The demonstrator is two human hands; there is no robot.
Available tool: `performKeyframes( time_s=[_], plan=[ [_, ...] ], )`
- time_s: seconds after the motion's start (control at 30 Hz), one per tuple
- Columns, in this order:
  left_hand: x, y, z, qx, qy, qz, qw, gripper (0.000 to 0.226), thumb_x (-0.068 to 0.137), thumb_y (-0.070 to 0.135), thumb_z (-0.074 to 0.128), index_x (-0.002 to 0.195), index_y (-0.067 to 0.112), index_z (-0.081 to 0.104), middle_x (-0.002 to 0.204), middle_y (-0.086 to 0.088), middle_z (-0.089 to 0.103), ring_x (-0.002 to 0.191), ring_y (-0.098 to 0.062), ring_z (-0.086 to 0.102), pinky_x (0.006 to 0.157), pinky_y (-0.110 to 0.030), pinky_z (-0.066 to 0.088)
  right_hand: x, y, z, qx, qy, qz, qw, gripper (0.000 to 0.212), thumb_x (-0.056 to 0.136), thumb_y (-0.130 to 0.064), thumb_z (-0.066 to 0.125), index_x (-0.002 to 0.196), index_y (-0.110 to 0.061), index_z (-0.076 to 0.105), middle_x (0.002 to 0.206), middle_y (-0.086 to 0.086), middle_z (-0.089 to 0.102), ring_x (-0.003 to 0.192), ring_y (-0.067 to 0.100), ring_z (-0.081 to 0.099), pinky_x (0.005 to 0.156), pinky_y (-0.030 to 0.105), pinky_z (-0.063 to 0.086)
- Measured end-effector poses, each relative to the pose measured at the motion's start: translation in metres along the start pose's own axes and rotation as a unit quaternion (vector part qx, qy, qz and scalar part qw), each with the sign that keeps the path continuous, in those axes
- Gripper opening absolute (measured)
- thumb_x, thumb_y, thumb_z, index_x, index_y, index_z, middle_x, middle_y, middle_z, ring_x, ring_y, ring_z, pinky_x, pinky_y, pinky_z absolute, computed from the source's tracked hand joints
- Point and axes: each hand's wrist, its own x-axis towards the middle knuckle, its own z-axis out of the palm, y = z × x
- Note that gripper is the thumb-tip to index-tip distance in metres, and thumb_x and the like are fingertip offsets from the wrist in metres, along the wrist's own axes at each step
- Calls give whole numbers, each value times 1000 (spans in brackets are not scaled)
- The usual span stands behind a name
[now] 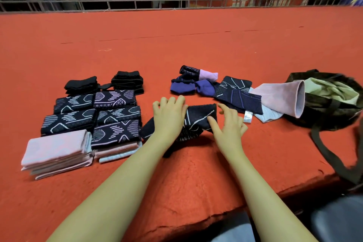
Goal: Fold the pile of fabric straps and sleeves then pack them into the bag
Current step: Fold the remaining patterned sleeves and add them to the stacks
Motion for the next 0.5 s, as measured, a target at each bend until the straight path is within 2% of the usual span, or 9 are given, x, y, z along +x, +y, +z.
performKeyframes(
  time_s=[0.07, 0.17, 0.23, 0.3, 0.4, 0.5],
  plan=[
    [1, 1, 6, 3, -21, -14, 1000, 26, 86, 31, 63, 104, 12, 66, 93, -9, 66, 86, -33, 60, 78, -44, 43, -1, 7, 7, -21, -28, 31, 999, 49, 92, -39, 58, 136, -19, 46, 129, 2, 48, 116, 27, 41, 94, 36, 21],
    [-17, 3, 15, -40, -45, 53, 997, 39, 86, 36, 47, 112, 13, 64, 112, -9, 64, 98, -32, 59, 83, -43, 42, -10, 20, 10, -23, -40, 50, 998, 37, 91, -31, 60, 123, -15, 52, 122, 3, 51, 114, 27, 44, 95, 36, 21],
    [-38, 3, 22, -41, -51, 115, 991, 44, 82, 40, 39, 107, 16, 65, 111, -5, 64, 96, -28, 61, 82, -39, 38, -18, 27, 10, -42, -36, 64, 996, 31, 88, -29, 63, 114, -14, 54, 115, 1, 53, 110, 26, 45, 93, 34, 21],
    [-55, 4, 30, -45, -68, 143, 986, 45, 82, 43, 38, 107, 18, 66, 111, -2, 65, 99, -23, 63, 83, -37, 40, -22, 30, 9, -63, -22, 73, 995, 28, 86, -30, 65, 107, -14, 57, 111, 1, 53, 108, 26, 45, 92, 34, 20],
    [-64, 5, 40, -61, -92, 127, 986, 47, 81, 47, 40, 107, 21, 68, 112, 0, 67, 102, -21, 64, 86, -37, 32, -21, 32, 11, -90, -33, 73, 993, 22, 86, -34, 65, 100, -17, 61, 109, 0, 51, 108, 25, 43, 91, 33, 18],
    [-64, 4, 45, -89, -72, 112, 987, 44, 80, 47, 43, 98, 22, 73, 105, 3, 71, 101, -19, 65, 88, -35, 26, -14, 34, 16, -106, -54, 73, 990, 20, 87, -37, 64, 96, -19, 63, 108, -1, 49, 109, 23, 40, 88, 31, 17]
  ],
)
